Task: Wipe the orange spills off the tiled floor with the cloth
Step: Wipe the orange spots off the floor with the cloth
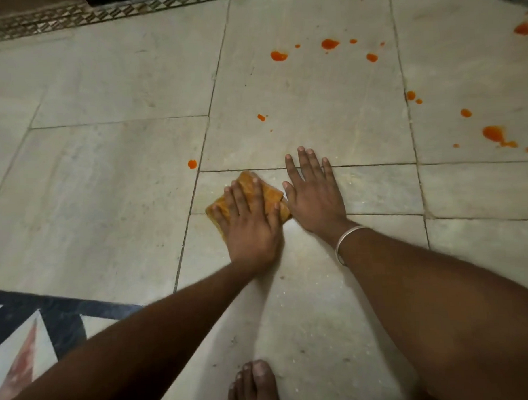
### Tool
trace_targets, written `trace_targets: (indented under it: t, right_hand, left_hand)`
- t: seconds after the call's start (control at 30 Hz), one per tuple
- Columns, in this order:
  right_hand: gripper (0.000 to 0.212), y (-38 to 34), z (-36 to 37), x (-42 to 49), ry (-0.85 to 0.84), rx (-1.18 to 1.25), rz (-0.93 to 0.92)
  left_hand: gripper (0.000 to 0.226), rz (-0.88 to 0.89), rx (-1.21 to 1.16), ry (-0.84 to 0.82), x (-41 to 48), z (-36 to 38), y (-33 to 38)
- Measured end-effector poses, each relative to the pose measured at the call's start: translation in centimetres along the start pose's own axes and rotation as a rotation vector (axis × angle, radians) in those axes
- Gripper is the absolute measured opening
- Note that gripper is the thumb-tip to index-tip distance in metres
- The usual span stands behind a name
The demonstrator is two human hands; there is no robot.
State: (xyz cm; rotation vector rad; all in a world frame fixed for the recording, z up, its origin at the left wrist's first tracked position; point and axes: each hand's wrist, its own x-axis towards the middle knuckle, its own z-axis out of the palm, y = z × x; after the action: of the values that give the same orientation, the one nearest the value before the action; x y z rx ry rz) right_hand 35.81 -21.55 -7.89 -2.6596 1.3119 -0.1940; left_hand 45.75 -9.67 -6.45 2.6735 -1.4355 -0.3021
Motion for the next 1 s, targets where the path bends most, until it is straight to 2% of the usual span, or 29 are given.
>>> trace_targets:
  t: [0.07, 0.17, 0.23, 0.33, 0.47, 0.6, 0.73, 0.83, 0.9, 1.0]
  right_hand:
    - [0.068, 0.2, 0.2, 0.0, 0.005, 0.021, -0.01]
    - [0.066, 0.3, 0.2, 0.0, 0.012, 0.04, -0.013]
    - [0.066, 0.2, 0.2, 0.1, 0.017, 0.04, -0.013]
    - [0.065, 0.0, 0.2, 0.0, 0.034, 0.026, -0.003]
    - [0.066, 0.0, 0.6, 0.0, 0.033, -0.007, -0.001]
    - [0.065, 0.1, 0.7, 0.0, 0.029, -0.021, -0.014]
    - [0.064, 0.3, 0.6, 0.0, 0.039, 0.006, -0.006]
    - [0.065, 0.1, 0.5, -0.1, 0.041, 0.015, -0.005]
    - [0.065, 0.0, 0.5, 0.0, 0.044, 0.015, -0.003]
    - [0.065, -0.2, 0.6, 0.1, 0.044, 0.011, 0.004]
  left_hand:
    - [0.071, 0.028, 0.009, 0.008, 3.3, -0.7, -1.3]
    - [0.071, -0.043, -0.027, 0.011, 5.6, -1.8, -5.6]
    - [0.071, -0.111, -0.057, 0.03, 3.7, -1.7, -7.1]
    - [0.072, -0.222, -0.043, 0.074, -0.8, -0.5, -4.9]
    - [0.077, -0.154, -0.035, 0.035, -0.6, 0.3, -1.4]
    - [0.071, 0.015, 0.007, 0.045, 3.5, -0.6, -2.4]
    - [0.069, -0.047, -0.004, 0.04, 6.1, -1.5, -4.7]
    - [0.071, -0.13, -0.057, 0.079, 3.7, -1.0, -5.5]
    - [0.072, -0.181, -0.075, 0.096, 1.1, -0.4, -4.4]
    - [0.077, -0.139, -0.024, 0.056, -0.8, 0.3, -1.8]
